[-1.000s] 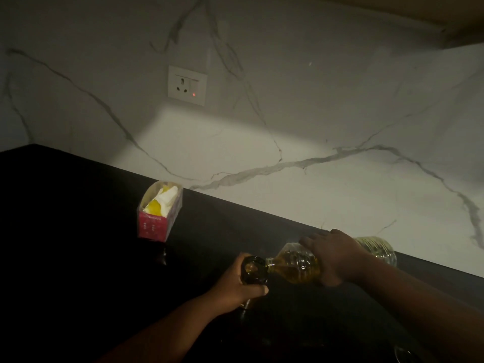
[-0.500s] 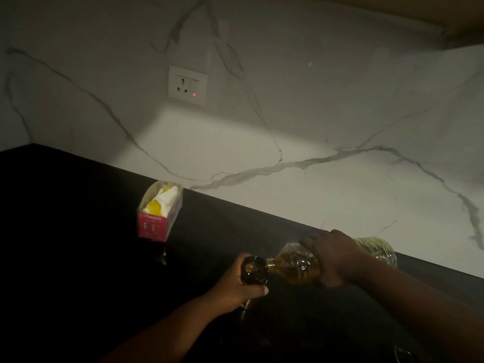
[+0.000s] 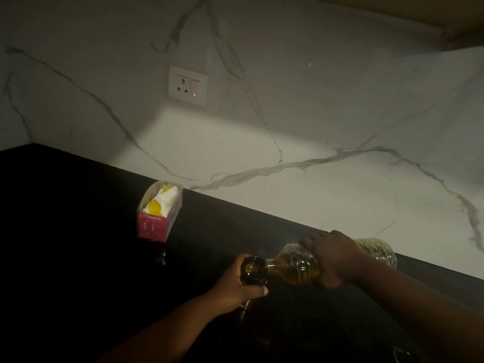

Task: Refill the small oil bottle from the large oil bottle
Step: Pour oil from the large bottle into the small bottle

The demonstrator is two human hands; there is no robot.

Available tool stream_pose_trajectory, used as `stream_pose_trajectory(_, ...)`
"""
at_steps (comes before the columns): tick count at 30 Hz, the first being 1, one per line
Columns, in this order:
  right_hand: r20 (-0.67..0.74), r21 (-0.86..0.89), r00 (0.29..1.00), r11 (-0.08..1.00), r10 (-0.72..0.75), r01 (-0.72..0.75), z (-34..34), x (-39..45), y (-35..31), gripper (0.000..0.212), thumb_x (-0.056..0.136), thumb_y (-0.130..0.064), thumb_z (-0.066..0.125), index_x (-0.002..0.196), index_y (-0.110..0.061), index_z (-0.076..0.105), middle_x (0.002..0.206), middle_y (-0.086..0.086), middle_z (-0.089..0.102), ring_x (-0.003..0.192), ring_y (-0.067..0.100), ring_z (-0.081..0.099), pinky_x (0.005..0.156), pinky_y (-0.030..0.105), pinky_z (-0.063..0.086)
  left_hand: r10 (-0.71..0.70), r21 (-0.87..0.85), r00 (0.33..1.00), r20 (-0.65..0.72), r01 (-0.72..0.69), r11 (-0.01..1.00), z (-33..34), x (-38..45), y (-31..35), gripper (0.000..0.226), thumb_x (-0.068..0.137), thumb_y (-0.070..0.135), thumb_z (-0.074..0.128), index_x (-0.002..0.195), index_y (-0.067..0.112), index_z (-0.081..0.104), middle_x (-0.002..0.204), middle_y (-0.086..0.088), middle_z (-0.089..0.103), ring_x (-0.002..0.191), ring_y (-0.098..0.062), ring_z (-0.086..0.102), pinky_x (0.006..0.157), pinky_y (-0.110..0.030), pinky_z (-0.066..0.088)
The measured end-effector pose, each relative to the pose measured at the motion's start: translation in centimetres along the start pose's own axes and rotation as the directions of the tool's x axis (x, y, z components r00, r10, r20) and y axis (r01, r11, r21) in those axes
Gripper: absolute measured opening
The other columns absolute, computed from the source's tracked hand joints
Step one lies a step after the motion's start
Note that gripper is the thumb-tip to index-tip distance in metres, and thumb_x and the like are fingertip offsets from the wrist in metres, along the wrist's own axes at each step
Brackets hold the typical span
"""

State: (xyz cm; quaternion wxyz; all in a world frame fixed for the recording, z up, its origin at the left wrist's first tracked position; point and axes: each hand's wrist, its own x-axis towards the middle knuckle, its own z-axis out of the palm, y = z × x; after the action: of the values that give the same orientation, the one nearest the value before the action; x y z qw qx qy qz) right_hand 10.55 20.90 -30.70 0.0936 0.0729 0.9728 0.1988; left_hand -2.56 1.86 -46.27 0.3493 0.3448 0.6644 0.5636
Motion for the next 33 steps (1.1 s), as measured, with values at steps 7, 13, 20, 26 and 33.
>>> stream_pose_trajectory(7,-0.002,0.010,1.000,1.000,0.001,-0.001,0.17,0.00,0.03,0.072,0.065,-0.056,0.066,0.127,-0.027,0.044,0.113,-0.004,0.059,0.106,0.016,0.056,0.092,0.030,0.039,-0.019,-0.003,1.000,0.023,0.019,1.000,-0.18,-0.01,0.09,0.067,0.064,0.036,0.085,0.118,0.046,0.048,0.117,0.010,0.064,0.110,-0.007,0.062,0.092,-0.030,0.050)
stream_pose_trajectory(13,-0.007,0.022,1.000,1.000,-0.007,0.007,0.21,-0.03,0.07,0.071,0.066,-0.057,0.066,0.126,-0.027,0.044,0.110,-0.005,0.060,0.104,0.015,0.057,0.093,0.030,0.039,-0.017,0.019,1.000,0.004,0.017,1.000,-0.08,0.06,-0.01,0.071,0.057,0.044,0.084,0.117,0.048,0.047,0.115,0.010,0.066,0.110,-0.007,0.063,0.102,-0.041,0.050)
stream_pose_trajectory(20,-0.012,0.017,1.000,1.000,-0.005,0.005,0.36,0.05,0.12,0.073,0.063,-0.058,0.066,0.126,-0.028,0.043,0.111,-0.006,0.059,0.105,0.015,0.057,0.092,0.030,0.039,-0.021,0.016,1.000,0.002,0.021,1.000,-0.18,-0.06,-0.01,0.064,0.057,0.043,0.086,0.107,0.059,0.050,0.113,0.011,0.067,0.108,-0.007,0.065,0.101,-0.043,0.052)
stream_pose_trajectory(26,-0.015,0.029,1.000,1.000,0.002,-0.001,0.57,0.20,0.15,0.070,0.065,-0.059,0.065,0.125,-0.029,0.044,0.112,-0.006,0.059,0.106,0.014,0.056,0.093,0.031,0.039,-0.027,0.028,1.000,0.007,0.027,0.999,-0.13,-0.26,0.45,0.071,0.055,0.047,0.084,0.115,0.050,0.047,0.116,0.009,0.065,0.113,-0.010,0.061,0.103,-0.045,0.048)
stream_pose_trajectory(33,-0.038,0.049,0.999,0.999,-0.012,0.014,0.83,0.07,0.27,0.072,0.064,-0.063,0.063,0.124,-0.028,0.046,0.109,-0.006,0.060,0.102,0.014,0.058,0.092,0.030,0.039,-0.033,0.030,0.999,0.010,0.033,0.999,-0.15,-0.34,0.60,0.064,0.064,0.036,0.084,0.116,0.046,0.048,0.115,0.010,0.066,0.112,-0.008,0.061,0.100,-0.038,0.048)
